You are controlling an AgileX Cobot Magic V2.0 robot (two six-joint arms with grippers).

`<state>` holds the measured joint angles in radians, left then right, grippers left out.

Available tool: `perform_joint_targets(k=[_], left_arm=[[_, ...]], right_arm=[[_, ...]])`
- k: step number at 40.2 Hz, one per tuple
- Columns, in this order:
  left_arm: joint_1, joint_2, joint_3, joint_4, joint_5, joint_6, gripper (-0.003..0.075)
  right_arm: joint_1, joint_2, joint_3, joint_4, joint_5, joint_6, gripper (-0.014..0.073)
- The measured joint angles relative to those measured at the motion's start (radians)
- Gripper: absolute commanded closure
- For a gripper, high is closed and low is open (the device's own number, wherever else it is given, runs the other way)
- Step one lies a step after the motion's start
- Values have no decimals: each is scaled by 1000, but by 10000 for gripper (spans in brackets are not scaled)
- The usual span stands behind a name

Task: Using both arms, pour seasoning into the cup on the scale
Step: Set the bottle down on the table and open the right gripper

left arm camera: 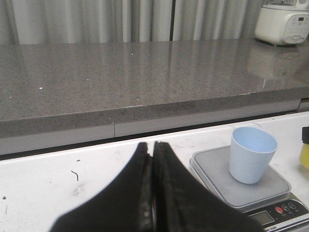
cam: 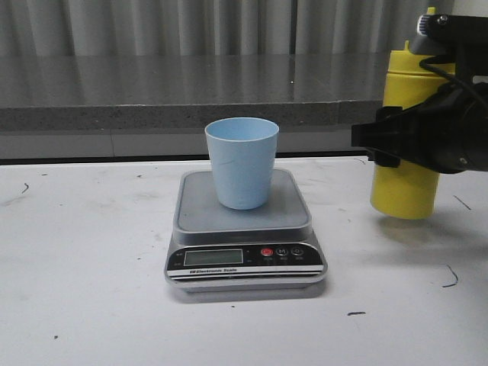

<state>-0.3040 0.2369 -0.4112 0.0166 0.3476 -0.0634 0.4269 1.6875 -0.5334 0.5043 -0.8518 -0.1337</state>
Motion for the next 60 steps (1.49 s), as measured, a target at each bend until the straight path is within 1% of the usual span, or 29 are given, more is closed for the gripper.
perform_joint_targets(k=[10,18,22,28,30,32,33,37,39,43,51,60], left_arm=[[0,0,0,0,0,0,740],[0,0,0,0,0,0,740],[0,0,0,0,0,0,740],[0,0,0,0,0,0,740],[0,0,0,0,0,0,740],[0,0,0,0,0,0,740],[0,0,0,0,0,0,740],[0,0,0,0,0,0,740],[0,0,0,0,0,0,740],[0,0,0,0,0,0,740],[0,0,0,0,0,0,740],[0,0,0,0,0,0,740]], right_arm=[[0,68,0,-14,-32,8,379],[0,86,0,-30,-52,7,379],[0,92,0,-38,-62,7,360],[0,94,0,-40,-64,7,267],[0,94,0,-41,-64,7,219],[0,94,0,-41,-64,7,153],[0,94,0,-43,-64,7,134],[0,94,0,-43,-66,7,-18],[0,94,2,-45,-79,7,-73],[0,94,14,-50,-104,7,-51],[0,94,62,-53,-148,7,-51],[0,94,157,-105,-271,8,-51]])
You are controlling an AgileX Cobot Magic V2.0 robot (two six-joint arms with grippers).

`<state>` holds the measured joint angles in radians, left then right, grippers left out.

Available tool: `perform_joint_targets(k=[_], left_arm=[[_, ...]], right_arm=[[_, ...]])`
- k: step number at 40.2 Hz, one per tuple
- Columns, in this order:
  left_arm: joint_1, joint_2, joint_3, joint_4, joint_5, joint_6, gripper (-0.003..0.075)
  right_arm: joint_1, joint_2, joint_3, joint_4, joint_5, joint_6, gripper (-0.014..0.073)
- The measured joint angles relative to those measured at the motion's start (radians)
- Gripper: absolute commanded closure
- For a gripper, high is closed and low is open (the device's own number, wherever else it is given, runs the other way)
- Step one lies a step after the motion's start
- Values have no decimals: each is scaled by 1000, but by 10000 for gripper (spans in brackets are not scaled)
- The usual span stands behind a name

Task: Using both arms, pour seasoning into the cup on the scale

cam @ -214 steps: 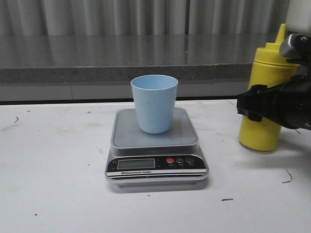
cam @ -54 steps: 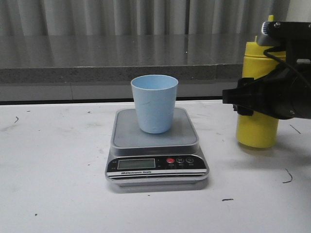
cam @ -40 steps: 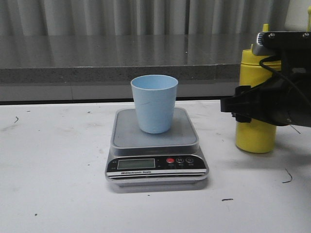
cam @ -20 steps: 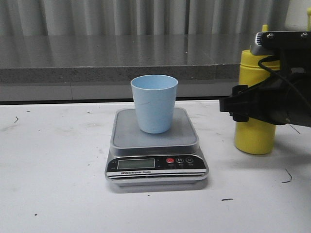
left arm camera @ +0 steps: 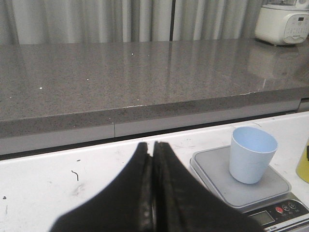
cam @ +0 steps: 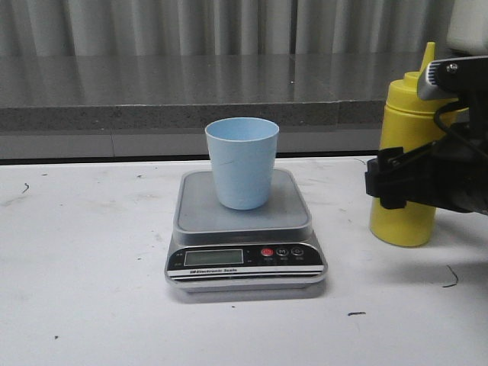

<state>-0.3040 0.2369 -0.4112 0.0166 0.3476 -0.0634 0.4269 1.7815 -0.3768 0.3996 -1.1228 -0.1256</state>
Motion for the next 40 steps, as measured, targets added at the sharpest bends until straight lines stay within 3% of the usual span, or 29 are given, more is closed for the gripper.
perform_joint_targets(k=[9,18,22,27,31,40], left_arm=[[0,0,0,0,0,0,740],[0,0,0,0,0,0,740],[0,0,0,0,0,0,740],[0,0,0,0,0,0,740],[0,0,0,0,0,0,740],[0,0,0,0,0,0,740]], right_arm=[[0,-2,119,-122,-11,92,-51],[0,-38,251,-145,-12,166,-35],[0,-79,305,-146,-12,174,78],[0,-152,366,-146,-12,180,346],[0,-201,380,-146,-12,182,481],[0,-270,381,-146,-5,182,652]])
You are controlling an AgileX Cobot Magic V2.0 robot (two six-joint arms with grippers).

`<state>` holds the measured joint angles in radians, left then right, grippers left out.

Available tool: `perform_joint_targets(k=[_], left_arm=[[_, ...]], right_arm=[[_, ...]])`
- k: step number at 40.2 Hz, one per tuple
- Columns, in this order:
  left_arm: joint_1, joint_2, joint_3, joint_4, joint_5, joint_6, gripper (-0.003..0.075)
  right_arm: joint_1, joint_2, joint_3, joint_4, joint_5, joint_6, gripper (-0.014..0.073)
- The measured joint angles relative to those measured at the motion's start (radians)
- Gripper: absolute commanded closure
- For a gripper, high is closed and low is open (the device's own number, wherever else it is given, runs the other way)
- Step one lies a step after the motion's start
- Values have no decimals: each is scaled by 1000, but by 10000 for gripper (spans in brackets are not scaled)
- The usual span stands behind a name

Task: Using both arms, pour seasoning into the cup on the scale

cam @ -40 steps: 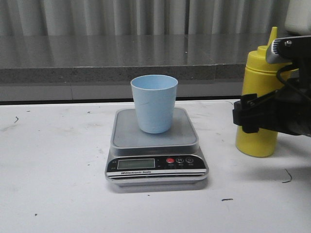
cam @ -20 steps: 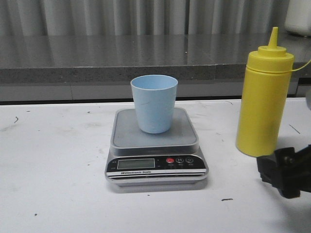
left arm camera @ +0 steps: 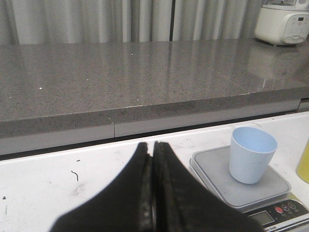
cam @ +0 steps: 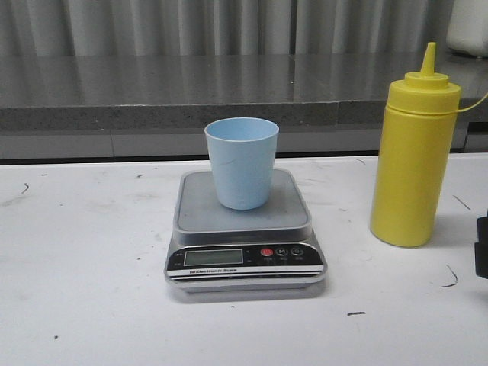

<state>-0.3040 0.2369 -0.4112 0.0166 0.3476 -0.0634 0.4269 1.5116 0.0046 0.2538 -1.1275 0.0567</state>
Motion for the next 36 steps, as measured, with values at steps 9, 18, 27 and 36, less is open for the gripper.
perform_joint_targets(k=[9,18,27,36], left_arm=[[0,0,0,0,0,0,740],[0,0,0,0,0,0,740],[0,0,0,0,0,0,740],[0,0,0,0,0,0,740]], right_arm=[[0,-86,0,0,125,0,656],[0,-233,3,4,234,-4,656],[0,-431,-51,68,564,-134,656],[0,-660,-177,197,784,-316,656]])
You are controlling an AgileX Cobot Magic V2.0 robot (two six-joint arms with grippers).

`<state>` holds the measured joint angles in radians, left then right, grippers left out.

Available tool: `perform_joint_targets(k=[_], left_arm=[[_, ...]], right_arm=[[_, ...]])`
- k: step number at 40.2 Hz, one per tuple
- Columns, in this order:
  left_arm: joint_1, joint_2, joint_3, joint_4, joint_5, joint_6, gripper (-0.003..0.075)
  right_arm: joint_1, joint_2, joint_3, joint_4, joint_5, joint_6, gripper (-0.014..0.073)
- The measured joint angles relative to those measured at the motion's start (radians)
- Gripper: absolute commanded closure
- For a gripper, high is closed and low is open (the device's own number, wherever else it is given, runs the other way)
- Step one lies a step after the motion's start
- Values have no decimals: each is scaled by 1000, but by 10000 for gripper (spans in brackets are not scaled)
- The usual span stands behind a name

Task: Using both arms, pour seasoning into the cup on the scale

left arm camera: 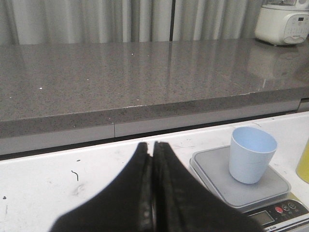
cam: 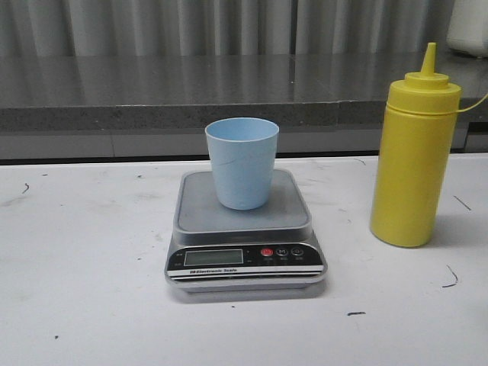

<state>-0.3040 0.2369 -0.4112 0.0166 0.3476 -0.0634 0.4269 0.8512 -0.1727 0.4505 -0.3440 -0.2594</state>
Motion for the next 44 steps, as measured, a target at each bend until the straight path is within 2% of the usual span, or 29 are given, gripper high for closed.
perform_joint_targets(k=[6,12,25,32,44], left_arm=[[0,0,0,0,0,0,740],[0,0,0,0,0,0,740],[0,0,0,0,0,0,740],[0,0,0,0,0,0,740],[0,0,0,0,0,0,740]], right_arm=[[0,-138,-31,75,51,-96,655],[0,-253,-65,166,143,-247,655],[-59,-402,-98,458,200,-583,655],[-88,-488,-114,523,225,-665,655],[-98,-540,-117,529,227,-677,655]])
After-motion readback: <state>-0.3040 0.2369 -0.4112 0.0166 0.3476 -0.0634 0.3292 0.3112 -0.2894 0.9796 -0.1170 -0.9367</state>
